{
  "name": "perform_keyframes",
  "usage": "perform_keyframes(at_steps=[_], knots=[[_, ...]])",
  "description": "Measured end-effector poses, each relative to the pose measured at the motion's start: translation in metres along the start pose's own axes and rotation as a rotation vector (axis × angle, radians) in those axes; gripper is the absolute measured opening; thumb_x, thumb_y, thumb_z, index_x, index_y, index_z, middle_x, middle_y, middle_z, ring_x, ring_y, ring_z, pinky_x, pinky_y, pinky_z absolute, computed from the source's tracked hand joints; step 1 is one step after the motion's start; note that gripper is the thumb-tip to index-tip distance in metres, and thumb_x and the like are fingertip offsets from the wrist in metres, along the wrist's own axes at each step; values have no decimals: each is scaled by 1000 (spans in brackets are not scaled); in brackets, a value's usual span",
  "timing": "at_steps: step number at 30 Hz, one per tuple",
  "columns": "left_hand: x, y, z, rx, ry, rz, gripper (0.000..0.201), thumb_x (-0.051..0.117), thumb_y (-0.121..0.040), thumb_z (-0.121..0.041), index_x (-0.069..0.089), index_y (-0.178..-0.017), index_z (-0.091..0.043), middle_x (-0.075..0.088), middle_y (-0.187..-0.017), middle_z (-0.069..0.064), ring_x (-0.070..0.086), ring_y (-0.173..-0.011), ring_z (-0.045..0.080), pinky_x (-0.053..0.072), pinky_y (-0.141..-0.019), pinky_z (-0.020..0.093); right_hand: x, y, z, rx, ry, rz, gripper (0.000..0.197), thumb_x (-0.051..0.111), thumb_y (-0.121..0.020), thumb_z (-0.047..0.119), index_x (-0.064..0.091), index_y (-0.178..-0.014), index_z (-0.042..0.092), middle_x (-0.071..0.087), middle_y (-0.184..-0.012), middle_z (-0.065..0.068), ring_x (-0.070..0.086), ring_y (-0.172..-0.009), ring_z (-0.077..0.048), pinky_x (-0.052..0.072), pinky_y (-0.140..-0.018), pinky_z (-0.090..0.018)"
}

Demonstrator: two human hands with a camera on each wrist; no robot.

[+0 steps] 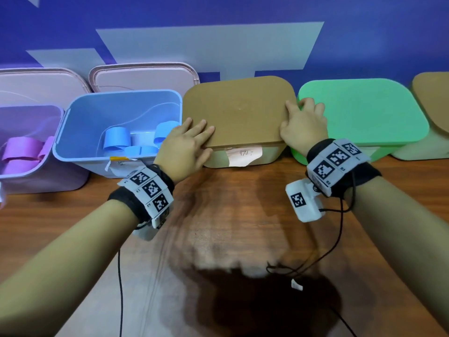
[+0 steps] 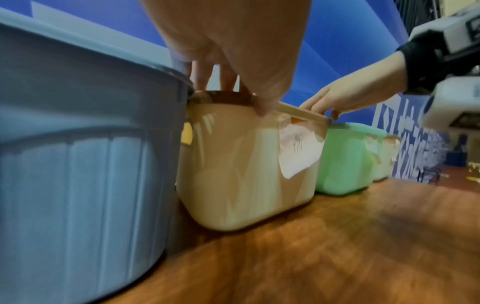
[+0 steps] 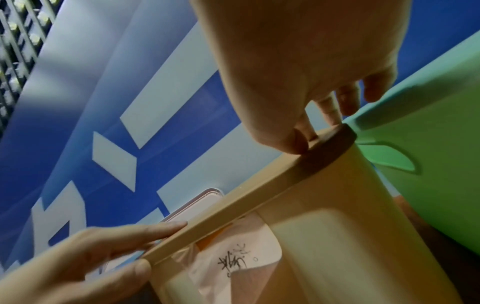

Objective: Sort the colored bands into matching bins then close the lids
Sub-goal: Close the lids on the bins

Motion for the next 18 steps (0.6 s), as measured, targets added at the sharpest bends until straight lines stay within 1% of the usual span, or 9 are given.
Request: perform_keyframes(at_steps=[2,4,5,7,8,10,12,14,18], knots=[[-11,-8,1,-27,20,-15,65,30,-79,-51,63,-118,-11,62,-122,10,56,-110,36,39,-95,46,-5,-7,5,-28,32,-43,43,42,-91,23,45,-131,8,27,-145,-13,26,-129,-33,27,-101,-41],[-17,-21,1,-70,56,-9,75,21,-75,-60,58,-124,-17,55,-131,5,48,-120,28,30,-102,41,-6,-19,12,-67,-16,-41,45,41,-93,25,41,-135,8,21,-152,-10,21,-135,-32,23,-106,-41],[-17,-29,1,-89,86,-3,75,23,-76,-63,51,-131,-20,46,-140,4,40,-129,26,25,-107,40,-5,-25,15,-85,-40,-25,48,39,-94,26,35,-140,10,17,-154,-9,18,-138,-30,21,-109,-41],[-8,-44,2,-134,119,44,68,34,-85,-62,32,-144,-28,24,-155,4,19,-143,24,12,-115,42,-2,-38,25,-113,-67,13,55,36,-97,29,22,-147,14,9,-157,-7,9,-144,-28,14,-114,-44],[-2,-49,1,-158,114,77,66,37,-88,-60,24,-147,-31,15,-158,3,11,-145,23,7,-116,43,2,-43,28,-122,-71,32,56,34,-97,31,17,-149,16,6,-158,-6,5,-145,-26,11,-116,-45],[9,-55,-1,-178,85,118,64,34,-91,-59,15,-148,-37,5,-159,2,2,-146,24,0,-116,44,10,-51,32,-135,-57,73,57,29,-98,36,12,-150,19,3,-159,-3,2,-146,-23,6,-116,-46],[15,-57,-2,-179,68,121,61,31,-91,-59,13,-147,-41,3,-159,1,-1,-146,23,-3,-116,44,19,-54,30,-144,-15,87,58,27,-98,42,12,-150,21,4,-159,-2,2,-146,-21,4,-117,-44],[17,-57,-1,-186,80,112,66,25,-84,-63,15,-147,-42,4,-159,1,0,-146,22,-2,-115,44,24,-53,28,-144,15,61,61,29,-96,47,15,-150,23,7,-159,-1,4,-146,-20,5,-117,-42],[18,-58,1,-170,76,96,71,21,-78,-65,16,-146,-44,6,-159,0,2,-146,22,-1,-116,44,11,-61,28,-125,-78,116,59,28,-96,49,20,-148,23,11,-158,-1,9,-145,-20,8,-118,-41]])
Point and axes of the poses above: each hand's wrist, its own y-axis away from the middle knuckle, its own x-axis out of the palm, z = x × y, the point moved 5 cm from there along -y, towards the middle knuckle
